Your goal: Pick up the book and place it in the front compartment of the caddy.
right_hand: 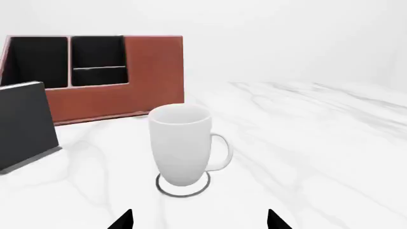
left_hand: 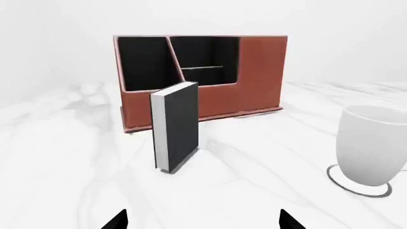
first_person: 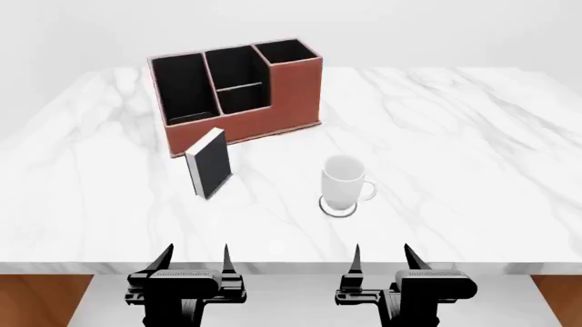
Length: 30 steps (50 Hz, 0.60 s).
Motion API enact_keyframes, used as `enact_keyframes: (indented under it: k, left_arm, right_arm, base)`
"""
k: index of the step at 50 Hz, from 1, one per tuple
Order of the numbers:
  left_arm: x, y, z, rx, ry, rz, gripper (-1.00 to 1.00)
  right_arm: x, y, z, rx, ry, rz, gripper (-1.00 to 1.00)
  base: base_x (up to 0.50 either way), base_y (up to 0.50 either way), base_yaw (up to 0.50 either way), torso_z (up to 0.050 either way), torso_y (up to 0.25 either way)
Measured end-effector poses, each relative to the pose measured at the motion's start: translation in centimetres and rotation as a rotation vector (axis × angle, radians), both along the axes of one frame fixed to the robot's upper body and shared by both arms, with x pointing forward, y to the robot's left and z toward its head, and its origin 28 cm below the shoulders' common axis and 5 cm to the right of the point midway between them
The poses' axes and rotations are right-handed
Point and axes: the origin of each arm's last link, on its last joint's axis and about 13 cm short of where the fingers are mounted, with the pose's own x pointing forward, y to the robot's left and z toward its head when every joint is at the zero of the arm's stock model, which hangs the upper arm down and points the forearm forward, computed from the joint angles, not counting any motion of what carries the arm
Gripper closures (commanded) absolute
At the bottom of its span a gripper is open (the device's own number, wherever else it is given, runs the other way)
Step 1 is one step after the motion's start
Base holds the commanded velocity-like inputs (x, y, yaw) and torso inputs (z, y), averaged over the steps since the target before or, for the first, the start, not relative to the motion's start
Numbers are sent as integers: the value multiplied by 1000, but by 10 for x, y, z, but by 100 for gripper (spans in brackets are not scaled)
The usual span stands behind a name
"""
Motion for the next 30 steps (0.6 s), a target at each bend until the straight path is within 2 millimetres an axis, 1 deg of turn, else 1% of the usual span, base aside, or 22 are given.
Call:
enact_keyframes:
  k: [27,30]
  left_arm:
    - [0,0,-1,11,17,-5,-100]
    - [0,-1,-1,10,19,-8,-100]
  right_arm:
    - [-1,1,2,-17,-2,-1,-100]
    - [-2,0,2,-21,-2,-3,-100]
  base:
    - [0,0,0,0,0]
    - [0,320,0,0,0]
